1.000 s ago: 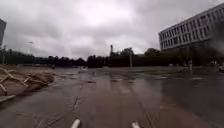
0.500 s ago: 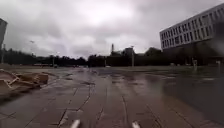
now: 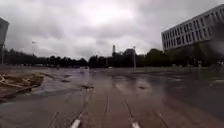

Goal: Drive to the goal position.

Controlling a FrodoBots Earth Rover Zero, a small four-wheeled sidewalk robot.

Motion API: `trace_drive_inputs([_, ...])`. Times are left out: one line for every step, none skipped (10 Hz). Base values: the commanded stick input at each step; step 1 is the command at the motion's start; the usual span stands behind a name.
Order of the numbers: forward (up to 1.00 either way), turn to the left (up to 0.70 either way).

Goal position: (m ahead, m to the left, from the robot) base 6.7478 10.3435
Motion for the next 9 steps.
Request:
trace_drive_inputs([1.00,0.40])
trace_drive_inputs([1.00,0.40])
trace_drive_inputs([1.00,0.40])
trace_drive_inputs([1.00,0.22])
trace_drive_inputs([1.00,0.04])
trace_drive_inputs([1.00,0.02])
trace_drive_inputs([1.00,0.02])
trace_drive_inputs([1.00,0.02])
trace_drive_inputs([1.00,0.02])
